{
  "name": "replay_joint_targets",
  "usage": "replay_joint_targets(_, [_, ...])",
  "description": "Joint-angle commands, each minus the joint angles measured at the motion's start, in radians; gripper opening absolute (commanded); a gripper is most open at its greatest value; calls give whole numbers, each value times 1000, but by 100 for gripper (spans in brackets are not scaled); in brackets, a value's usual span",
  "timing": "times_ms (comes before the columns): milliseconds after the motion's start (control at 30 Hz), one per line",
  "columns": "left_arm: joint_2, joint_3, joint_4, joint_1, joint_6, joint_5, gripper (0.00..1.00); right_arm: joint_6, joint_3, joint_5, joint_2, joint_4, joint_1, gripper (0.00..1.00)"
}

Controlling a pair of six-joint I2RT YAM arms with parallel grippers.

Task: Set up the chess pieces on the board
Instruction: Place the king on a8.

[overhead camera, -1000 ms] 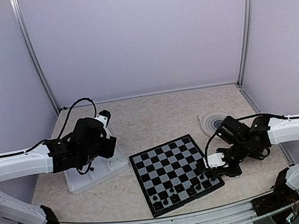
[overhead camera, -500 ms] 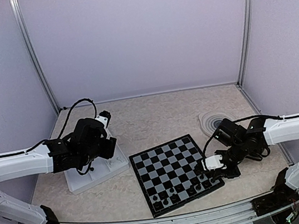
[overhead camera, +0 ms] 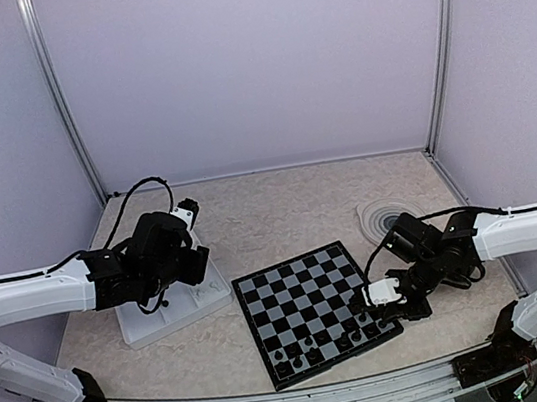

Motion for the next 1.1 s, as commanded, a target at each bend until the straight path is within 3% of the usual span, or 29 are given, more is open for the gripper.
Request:
replay_joint_targets(0, [6, 26, -1, 6, -15, -2, 67, -5, -4, 22, 6, -45, 15, 13])
replay_joint_targets(533, [3, 35, -24, 27, -83, 14, 66, 18, 55, -5, -23, -74, 15, 27])
replay_joint_targets(767, [-30, 13, -143, 213, -314, 172, 60, 35, 97, -83, -90, -23, -91, 33])
replay_joint_targets(967, [-12, -6, -150, 422, -319, 408, 50, 99, 109, -177, -72, 157, -195, 34])
replay_joint_targets(1067, [53, 45, -203, 457, -284, 420, 50, 95, 114, -147, -46, 203, -207, 34])
